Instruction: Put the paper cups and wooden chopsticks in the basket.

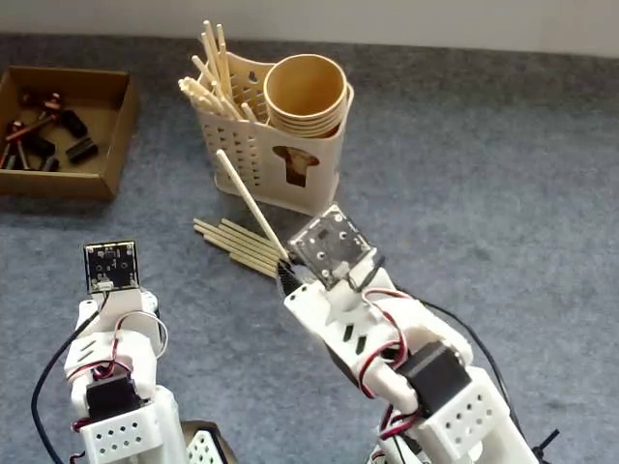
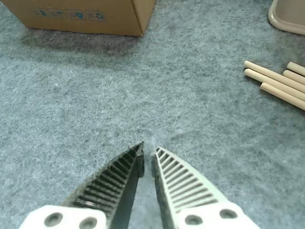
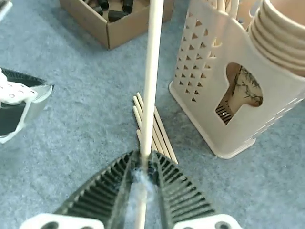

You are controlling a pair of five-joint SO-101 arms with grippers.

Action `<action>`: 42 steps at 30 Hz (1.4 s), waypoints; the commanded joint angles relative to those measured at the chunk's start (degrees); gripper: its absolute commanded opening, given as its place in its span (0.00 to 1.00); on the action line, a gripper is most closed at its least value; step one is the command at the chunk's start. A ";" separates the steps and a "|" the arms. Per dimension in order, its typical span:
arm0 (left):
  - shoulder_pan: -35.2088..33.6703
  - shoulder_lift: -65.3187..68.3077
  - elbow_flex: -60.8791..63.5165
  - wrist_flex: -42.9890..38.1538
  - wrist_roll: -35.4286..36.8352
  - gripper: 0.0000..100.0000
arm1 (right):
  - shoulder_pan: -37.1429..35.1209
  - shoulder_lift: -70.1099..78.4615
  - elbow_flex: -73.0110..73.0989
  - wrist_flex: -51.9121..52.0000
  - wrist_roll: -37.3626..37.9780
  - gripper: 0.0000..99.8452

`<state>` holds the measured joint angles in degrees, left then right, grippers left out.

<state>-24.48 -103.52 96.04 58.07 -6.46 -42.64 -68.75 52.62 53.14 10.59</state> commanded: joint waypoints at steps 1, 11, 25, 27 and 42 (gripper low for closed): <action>1.36 -0.13 1.19 0.26 -0.18 0.04 | 0.57 -2.59 -0.84 -0.13 -0.53 0.00; 1.36 -0.13 1.19 0.26 -0.18 0.04 | 0.75 -2.68 -0.57 -10.24 -0.18 0.00; 1.19 -0.13 1.19 0.26 -0.18 0.04 | 4.79 -2.42 -0.31 -36.97 3.78 0.00; 1.19 -0.13 1.19 0.26 -0.18 0.04 | 4.79 -1.45 -0.48 -39.96 3.87 0.00; 1.10 -0.13 1.19 0.26 -0.18 0.04 | 4.97 27.21 -12.18 -58.59 3.87 0.00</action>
<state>-24.31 -103.52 96.04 58.07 -6.46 -38.42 -45.71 46.64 -2.77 13.67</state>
